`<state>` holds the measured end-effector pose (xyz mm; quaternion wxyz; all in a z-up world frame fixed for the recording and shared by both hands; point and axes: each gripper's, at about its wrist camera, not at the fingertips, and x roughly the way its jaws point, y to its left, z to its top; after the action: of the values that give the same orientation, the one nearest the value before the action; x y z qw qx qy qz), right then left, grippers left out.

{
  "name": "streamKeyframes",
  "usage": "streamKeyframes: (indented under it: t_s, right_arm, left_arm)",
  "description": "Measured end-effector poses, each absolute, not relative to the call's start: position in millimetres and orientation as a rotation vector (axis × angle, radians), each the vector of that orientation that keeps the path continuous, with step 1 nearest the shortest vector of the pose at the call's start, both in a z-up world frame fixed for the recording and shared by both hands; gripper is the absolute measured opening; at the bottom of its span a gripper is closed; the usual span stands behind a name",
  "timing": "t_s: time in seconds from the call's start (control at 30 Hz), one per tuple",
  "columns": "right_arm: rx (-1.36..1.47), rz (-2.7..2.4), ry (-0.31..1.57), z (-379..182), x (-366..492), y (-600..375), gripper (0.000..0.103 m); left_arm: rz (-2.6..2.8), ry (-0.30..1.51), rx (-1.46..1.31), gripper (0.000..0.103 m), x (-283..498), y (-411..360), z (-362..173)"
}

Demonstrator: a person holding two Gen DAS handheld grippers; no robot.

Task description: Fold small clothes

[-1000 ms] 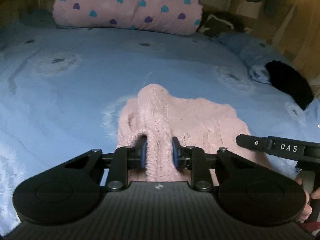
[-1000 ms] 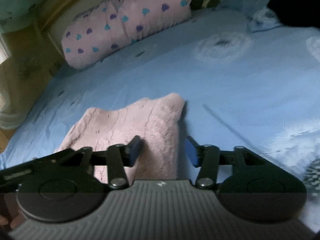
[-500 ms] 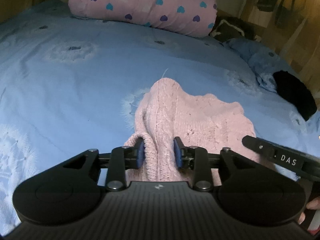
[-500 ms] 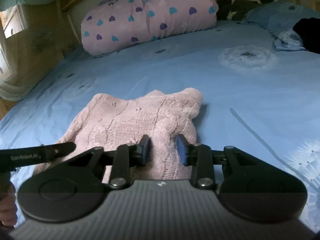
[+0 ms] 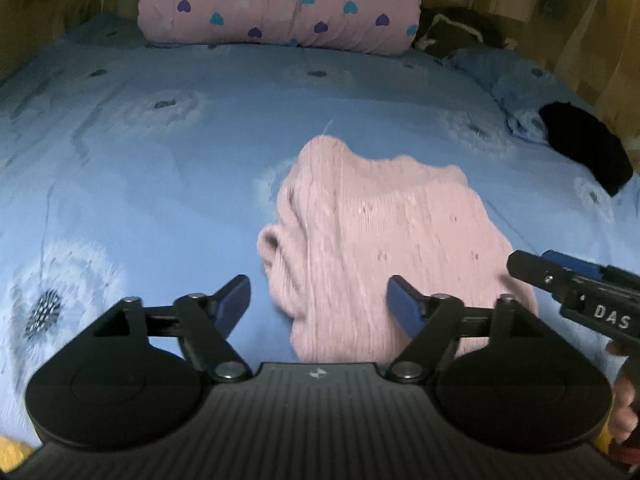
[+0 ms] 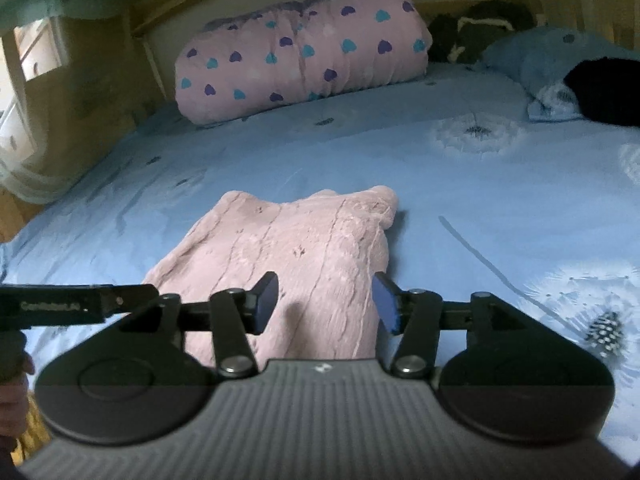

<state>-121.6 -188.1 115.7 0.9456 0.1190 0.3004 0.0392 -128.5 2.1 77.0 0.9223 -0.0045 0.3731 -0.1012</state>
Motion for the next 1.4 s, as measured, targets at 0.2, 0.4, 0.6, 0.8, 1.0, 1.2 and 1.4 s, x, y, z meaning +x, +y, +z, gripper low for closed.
streamKeyframes:
  t_s: [0.2,0.4,0.6,0.8,1.0,1.2,1.4]
  right_arm:
    - [0.203,0.092,0.62,121.3,-147.5,-180.3,0.058]
    - [0.167,0.105,0.631,121.7,-167.3,-171.7,0.059]
    - [0.146,0.107,0.647,117.2,-177.7,-166.0,0.059]
    - [0.103,0.106,0.666,108.1,-183.9,-158.8,0.059]
    - [0.087,0.101,0.682,99.7,-186.5,-155.5,0.059]
    - [0.082,0.094,0.695,94.9,-184.6,-155.4,0.059]
    - [0.095,0.085,0.712,89.9,-184.2,-156.8,0.06]
  left_arm:
    - [-0.174,0.793,-0.01,0.089,-150.1,6.5,67.6]
    - [-0.159,0.82,-0.015,0.093,-162.9,0.9,59.3]
    - [-0.153,0.839,-0.023,0.095,-170.8,-6.4,50.5]
    - [-0.143,0.868,-0.006,0.095,-173.2,-11.3,37.3]
    - [-0.142,0.887,0.022,0.095,-174.0,-17.0,28.2]
    - [-0.132,0.903,0.036,0.096,-173.4,-20.9,22.3]
    - [-0.11,0.912,0.054,0.096,-171.0,-24.0,19.0]
